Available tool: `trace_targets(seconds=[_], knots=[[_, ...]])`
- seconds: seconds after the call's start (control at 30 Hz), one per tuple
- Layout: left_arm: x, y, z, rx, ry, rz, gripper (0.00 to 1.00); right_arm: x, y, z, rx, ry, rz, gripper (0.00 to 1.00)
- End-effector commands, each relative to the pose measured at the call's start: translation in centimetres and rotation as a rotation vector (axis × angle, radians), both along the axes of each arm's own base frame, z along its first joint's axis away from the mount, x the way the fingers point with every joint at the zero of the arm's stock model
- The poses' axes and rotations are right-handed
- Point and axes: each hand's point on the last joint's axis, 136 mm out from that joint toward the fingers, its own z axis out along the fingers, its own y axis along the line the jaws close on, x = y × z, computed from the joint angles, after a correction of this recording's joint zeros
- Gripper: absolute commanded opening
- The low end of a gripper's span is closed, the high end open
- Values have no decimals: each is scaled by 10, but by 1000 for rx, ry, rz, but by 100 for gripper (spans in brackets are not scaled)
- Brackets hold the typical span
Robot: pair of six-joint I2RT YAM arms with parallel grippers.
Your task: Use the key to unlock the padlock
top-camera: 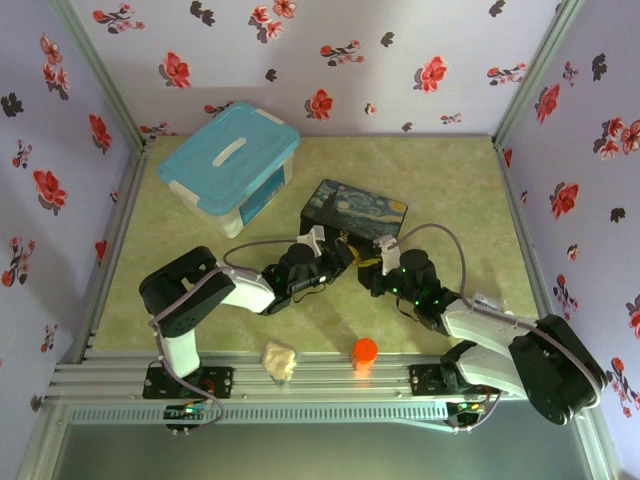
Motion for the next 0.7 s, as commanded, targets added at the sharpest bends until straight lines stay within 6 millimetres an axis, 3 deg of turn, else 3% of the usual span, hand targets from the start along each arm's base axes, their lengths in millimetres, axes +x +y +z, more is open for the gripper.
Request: trace_targets(seconds=[0.0,0.17,0.4,0.53,0.67], knots=[[-2,-1,11,-32,-42,-15,0,3,-7,12,48,16,-56,26],[3,5,-6,20,-37,-2,0,5,-26,22,41,-13,-152,42],[0,3,-24,57,-10,-32,0,18,-51,9,-33,38,-311,44],[-6,10,-43,160,11,-68,0,27,-68,2,-86,50,-417,46],[-14,20,-59,320,8,-122,0,29,-69,-4,-86,63,-434,46]])
